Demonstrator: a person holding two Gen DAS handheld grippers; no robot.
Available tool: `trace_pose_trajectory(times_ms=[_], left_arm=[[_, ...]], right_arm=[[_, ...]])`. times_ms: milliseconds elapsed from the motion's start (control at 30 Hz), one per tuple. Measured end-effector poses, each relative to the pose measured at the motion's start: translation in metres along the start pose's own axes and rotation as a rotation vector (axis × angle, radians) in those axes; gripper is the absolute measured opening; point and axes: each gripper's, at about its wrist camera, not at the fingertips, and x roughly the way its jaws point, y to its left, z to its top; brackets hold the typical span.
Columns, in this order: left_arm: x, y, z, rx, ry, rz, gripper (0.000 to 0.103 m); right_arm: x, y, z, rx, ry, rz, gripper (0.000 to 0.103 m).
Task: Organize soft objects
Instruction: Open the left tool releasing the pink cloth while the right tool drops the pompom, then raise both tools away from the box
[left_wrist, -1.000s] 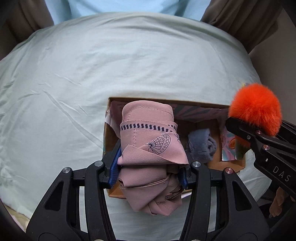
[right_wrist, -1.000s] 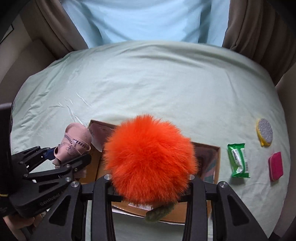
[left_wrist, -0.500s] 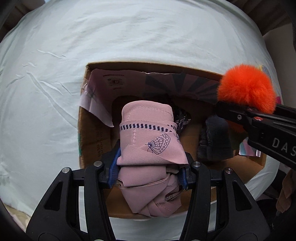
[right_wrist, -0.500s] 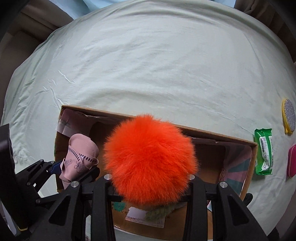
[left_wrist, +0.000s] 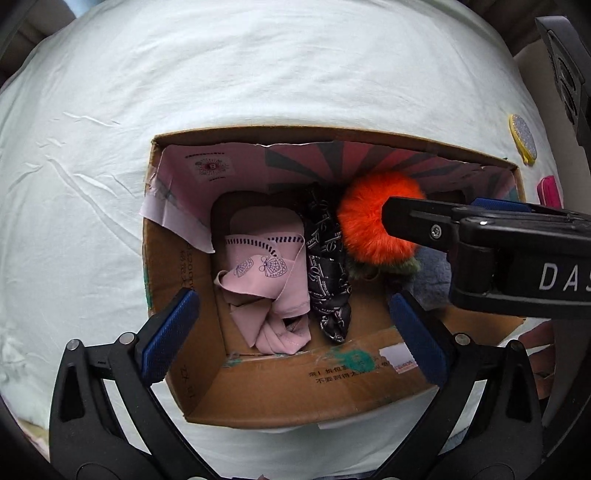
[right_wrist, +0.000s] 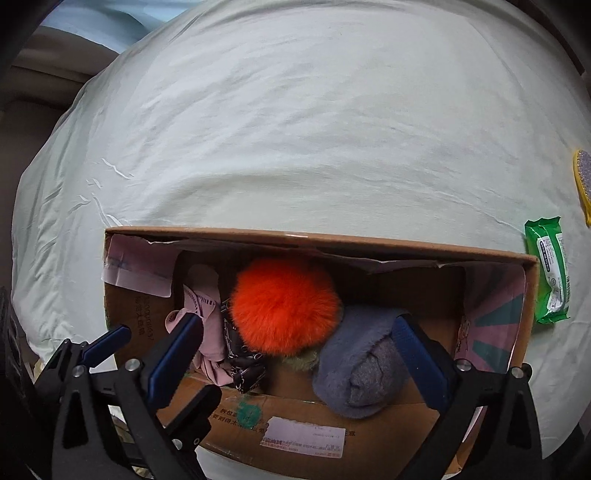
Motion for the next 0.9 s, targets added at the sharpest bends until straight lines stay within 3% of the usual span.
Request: trace_pose_trajectory(times_ms=[233, 600, 900], left_arm=[[-0.02, -0.008, -0.011, 0.017, -0.023, 0.019, 0.103], [-0.082, 0.001, -0.026, -0.001, -0.145, 0.017, 0.103], [-0.152, 0.006, -0.054, -0.005, -0.277, 0.018, 0.103]], right_arm=[[-0.012, 0.011, -0.01, -0.028, -0.019, -0.007, 0.102], [-0.072, 0.029, -0.039, -0.093, -0.132, -0.045, 0.102], [-0.148, 0.049, -0.081, -0.132, -0.302, -0.06, 0.102]])
